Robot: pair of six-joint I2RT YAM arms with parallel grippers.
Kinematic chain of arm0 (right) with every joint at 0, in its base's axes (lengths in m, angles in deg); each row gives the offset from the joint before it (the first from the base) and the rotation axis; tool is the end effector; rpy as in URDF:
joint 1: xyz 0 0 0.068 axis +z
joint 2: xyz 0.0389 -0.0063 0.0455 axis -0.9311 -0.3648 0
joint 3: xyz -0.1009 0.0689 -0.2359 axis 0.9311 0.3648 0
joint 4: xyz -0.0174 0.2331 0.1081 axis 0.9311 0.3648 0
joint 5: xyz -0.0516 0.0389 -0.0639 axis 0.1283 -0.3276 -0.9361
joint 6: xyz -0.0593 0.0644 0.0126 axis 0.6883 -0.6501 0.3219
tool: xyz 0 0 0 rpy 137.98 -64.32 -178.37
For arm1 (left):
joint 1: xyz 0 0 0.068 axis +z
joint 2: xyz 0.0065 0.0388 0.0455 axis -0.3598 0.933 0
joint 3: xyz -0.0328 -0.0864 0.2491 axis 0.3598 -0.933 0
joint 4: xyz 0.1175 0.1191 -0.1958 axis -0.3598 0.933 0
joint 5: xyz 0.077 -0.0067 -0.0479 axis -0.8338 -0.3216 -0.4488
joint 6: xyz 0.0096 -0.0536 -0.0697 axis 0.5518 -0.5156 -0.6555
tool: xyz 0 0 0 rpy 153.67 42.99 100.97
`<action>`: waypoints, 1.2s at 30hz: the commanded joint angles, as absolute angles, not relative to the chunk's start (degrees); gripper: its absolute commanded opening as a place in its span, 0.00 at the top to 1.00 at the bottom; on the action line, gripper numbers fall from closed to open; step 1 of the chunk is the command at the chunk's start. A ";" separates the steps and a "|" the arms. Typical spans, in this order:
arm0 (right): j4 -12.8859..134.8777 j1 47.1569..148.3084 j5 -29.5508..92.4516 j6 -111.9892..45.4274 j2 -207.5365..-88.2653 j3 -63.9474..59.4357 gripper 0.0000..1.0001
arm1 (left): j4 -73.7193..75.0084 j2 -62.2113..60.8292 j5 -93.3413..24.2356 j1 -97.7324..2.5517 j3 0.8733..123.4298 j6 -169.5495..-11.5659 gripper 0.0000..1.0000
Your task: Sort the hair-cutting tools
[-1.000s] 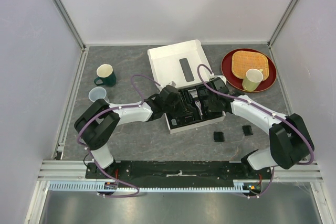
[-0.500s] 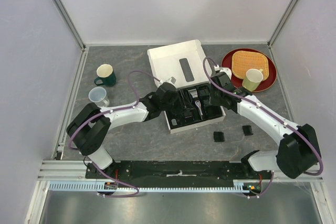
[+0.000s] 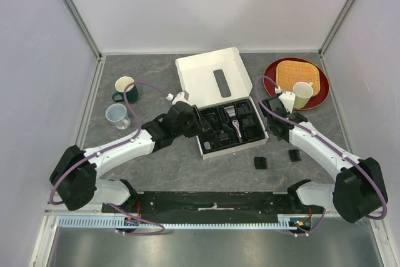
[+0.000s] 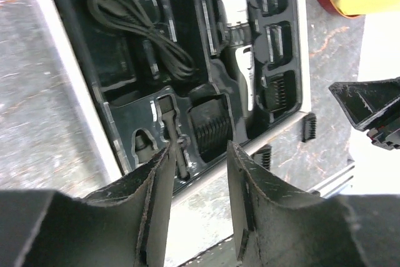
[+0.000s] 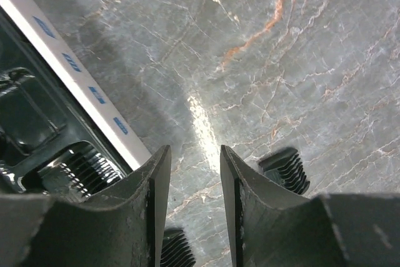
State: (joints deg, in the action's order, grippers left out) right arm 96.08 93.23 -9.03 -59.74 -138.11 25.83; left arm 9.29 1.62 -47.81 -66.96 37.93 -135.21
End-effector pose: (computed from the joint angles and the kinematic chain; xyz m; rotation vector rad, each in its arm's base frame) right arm 0.2482 0.0670 0.1938 0.3726 2.3715 -0.3005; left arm 0.2325 -0.2300 0.2066 -0.2638 2.3357 -0.8606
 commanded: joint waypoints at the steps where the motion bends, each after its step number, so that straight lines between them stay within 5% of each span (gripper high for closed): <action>1: 96.35 93.22 -10.48 -62.24 -139.50 28.11 0.55 | 14.96 -2.53 -55.20 -66.88 35.34 -131.36 0.53; 13: 88.27 93.39 9.82 -60.66 -145.04 28.82 0.60 | 4.52 -4.73 -44.41 -66.88 31.38 -125.92 0.51; 20: 87.81 93.39 7.39 -59.34 -147.42 24.87 0.61 | -4.52 -2.89 -30.87 -67.23 29.45 -125.38 0.51; 27: 93.18 93.39 4.21 -62.49 -139.43 31.18 0.51 | -10.52 4.40 -25.24 -73.19 31.02 -131.17 0.50; 36: 98.71 93.39 10.62 -69.53 -123.16 40.60 0.53 | -26.77 15.48 -26.72 -79.53 31.03 -143.65 0.50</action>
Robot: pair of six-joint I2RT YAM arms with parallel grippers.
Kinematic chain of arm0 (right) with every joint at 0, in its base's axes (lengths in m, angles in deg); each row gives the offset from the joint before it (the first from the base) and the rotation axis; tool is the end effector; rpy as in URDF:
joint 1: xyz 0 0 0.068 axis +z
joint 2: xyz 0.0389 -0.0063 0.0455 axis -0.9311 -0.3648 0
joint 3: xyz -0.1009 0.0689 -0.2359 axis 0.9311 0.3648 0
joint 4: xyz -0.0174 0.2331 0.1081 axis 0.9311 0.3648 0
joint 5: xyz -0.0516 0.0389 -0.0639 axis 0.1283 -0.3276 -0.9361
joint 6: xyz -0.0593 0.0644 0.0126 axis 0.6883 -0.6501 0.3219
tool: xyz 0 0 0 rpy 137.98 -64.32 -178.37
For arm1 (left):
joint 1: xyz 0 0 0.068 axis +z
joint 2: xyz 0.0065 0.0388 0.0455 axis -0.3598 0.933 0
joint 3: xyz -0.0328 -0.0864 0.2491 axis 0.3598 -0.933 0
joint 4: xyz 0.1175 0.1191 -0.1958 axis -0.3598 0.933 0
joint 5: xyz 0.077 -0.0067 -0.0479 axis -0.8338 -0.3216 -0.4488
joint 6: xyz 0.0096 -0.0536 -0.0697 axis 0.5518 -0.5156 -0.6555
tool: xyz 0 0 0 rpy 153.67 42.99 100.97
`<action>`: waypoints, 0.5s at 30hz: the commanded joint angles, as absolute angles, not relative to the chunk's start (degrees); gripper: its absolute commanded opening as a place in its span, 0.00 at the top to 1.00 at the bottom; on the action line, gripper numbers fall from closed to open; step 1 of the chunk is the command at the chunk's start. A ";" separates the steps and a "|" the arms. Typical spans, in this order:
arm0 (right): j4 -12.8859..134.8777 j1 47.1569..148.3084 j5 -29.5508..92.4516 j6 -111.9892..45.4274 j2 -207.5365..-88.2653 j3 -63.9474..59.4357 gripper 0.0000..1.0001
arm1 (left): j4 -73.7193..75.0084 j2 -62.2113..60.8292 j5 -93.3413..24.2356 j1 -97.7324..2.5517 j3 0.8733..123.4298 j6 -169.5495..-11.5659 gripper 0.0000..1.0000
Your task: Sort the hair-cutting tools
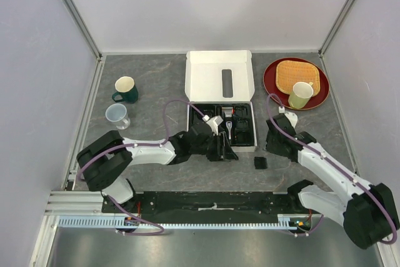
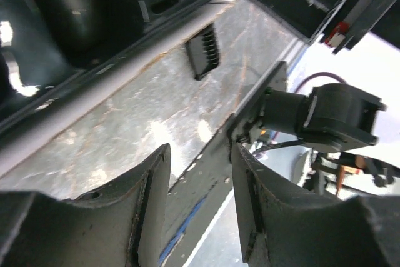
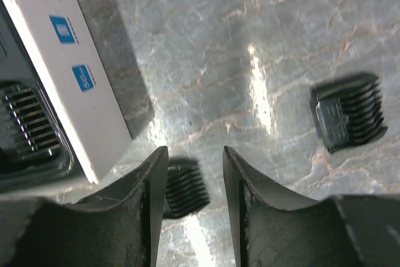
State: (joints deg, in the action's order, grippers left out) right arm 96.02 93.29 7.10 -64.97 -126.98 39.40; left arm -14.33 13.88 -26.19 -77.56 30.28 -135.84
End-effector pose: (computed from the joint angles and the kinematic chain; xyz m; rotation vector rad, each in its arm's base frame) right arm 0.1960 0.0653 0.1520 0.4038 2.5439 0.0167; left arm 0.1730 -0.3019 0.1449 0.1904 2.4870 -1.3370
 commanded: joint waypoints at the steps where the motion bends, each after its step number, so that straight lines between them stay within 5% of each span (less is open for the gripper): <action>1: 99.42 93.39 11.32 -70.32 -122.37 40.68 0.54 | -27.48 16.27 -26.73 -79.80 31.46 -144.10 0.50; 15: 94.68 93.48 19.32 -74.28 -120.61 47.10 0.56 | -30.38 29.11 -29.02 -83.84 37.88 -152.19 0.48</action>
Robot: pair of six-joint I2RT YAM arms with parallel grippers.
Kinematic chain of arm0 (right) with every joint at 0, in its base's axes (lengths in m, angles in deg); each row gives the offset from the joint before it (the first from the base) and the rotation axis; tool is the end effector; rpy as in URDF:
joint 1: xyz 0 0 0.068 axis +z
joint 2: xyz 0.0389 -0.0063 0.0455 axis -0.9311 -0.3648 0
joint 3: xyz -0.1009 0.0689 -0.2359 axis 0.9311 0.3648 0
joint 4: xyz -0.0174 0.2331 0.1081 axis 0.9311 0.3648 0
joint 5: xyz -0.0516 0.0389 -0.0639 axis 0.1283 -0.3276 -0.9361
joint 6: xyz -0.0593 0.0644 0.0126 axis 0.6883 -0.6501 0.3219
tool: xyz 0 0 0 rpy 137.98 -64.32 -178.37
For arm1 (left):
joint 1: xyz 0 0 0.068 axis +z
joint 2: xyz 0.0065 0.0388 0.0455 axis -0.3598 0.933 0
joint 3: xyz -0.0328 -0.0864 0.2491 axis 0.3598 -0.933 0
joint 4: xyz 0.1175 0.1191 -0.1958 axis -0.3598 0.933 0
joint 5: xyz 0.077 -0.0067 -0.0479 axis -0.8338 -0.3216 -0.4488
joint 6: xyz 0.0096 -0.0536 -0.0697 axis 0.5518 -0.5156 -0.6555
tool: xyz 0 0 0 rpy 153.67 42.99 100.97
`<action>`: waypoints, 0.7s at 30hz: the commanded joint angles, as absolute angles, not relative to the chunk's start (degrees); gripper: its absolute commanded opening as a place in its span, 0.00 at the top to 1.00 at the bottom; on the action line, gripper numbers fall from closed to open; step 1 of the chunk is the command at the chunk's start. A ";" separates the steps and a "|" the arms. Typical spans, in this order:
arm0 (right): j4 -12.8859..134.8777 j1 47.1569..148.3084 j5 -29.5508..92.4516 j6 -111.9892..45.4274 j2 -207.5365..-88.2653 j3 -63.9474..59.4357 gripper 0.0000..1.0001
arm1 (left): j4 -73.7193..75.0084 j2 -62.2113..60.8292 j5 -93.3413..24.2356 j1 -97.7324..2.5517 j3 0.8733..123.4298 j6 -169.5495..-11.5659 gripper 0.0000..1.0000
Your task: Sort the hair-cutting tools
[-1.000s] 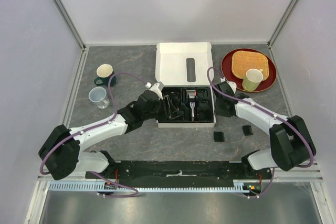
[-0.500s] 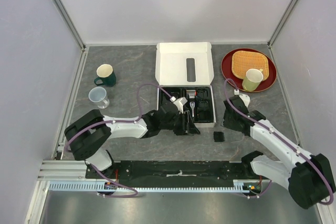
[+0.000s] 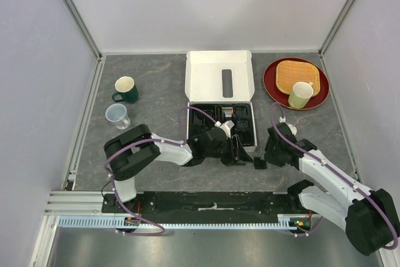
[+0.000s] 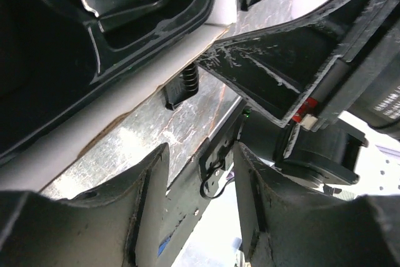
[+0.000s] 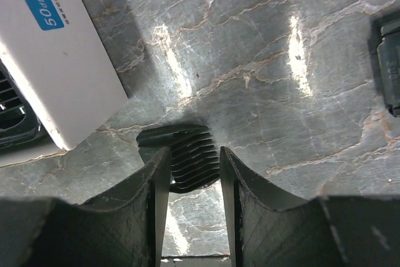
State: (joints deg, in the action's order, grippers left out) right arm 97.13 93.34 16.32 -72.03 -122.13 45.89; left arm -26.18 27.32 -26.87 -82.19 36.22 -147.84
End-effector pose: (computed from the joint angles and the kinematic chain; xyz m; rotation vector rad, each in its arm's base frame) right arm 0.1679 0.0662 0.1278 0.5267 2.6455 0.2062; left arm 0.1706 -0.3539 0.1225 0.0398 2.5108 -1.5041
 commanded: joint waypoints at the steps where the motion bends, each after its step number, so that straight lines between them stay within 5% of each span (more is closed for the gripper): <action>1: 94.33 93.39 19.59 -74.37 -120.52 47.27 0.56 | -30.39 29.37 -29.80 -84.19 37.88 -152.10 0.47; 21: 93.35 93.48 23.19 -79.47 -113.75 51.14 0.57 | -26.80 28.59 -57.20 -93.85 35.15 -150.70 0.47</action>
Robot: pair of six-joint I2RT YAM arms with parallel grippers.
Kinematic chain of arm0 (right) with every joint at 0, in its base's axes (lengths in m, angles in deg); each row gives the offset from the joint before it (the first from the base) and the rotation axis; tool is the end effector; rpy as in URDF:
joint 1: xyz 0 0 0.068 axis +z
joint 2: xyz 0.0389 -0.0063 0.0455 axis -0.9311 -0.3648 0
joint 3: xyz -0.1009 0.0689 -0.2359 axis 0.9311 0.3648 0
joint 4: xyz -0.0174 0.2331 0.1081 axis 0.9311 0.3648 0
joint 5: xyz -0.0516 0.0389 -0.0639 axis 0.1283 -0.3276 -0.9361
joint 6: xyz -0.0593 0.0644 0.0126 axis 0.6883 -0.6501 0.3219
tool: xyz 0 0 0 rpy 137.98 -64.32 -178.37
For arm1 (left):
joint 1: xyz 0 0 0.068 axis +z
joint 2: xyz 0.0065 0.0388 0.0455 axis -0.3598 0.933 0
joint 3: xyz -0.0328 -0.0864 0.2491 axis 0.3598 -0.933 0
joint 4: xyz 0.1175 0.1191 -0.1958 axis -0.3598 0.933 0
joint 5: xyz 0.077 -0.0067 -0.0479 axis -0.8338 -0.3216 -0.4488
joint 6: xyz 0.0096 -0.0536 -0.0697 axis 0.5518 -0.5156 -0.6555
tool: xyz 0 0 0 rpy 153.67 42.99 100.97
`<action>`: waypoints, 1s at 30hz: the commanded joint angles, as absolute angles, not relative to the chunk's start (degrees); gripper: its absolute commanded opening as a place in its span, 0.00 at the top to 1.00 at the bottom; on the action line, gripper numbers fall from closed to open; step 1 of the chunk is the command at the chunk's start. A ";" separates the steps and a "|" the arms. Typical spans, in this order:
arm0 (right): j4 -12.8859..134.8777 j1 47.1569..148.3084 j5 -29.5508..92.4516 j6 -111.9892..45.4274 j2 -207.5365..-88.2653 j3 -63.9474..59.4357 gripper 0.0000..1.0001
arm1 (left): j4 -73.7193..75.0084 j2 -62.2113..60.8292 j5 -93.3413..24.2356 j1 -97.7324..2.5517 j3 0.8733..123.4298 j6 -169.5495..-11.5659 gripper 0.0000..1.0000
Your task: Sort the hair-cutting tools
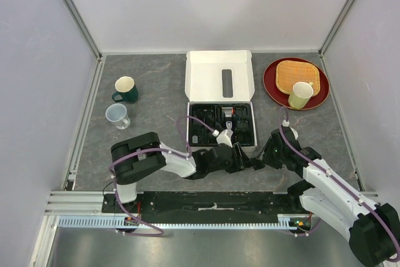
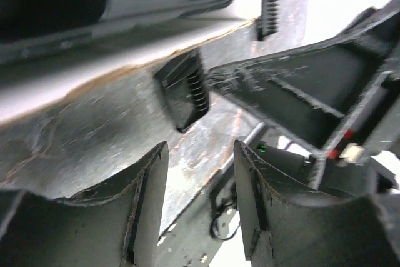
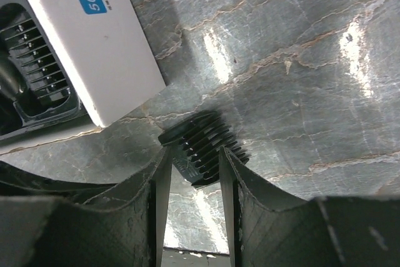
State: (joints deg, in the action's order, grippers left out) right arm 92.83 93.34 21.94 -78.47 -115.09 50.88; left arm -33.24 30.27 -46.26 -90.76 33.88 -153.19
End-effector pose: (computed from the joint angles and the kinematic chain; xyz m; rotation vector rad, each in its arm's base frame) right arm 0.1577 0.0700 0.1245 0.6374 2.5755 0.4351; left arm 0.1410 -0.3672 0.1060 -0.1392 2.3883 -1.3856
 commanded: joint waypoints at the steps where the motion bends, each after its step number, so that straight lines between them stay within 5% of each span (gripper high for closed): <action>1: 93.53 93.39 23.46 -79.29 -113.67 51.14 0.57 | -24.96 28.06 -58.53 -94.65 36.72 -149.91 0.47; 30: 90.90 93.48 29.00 -70.68 -119.99 53.25 0.61 | -25.38 25.24 -70.32 -99.23 29.71 -158.52 0.43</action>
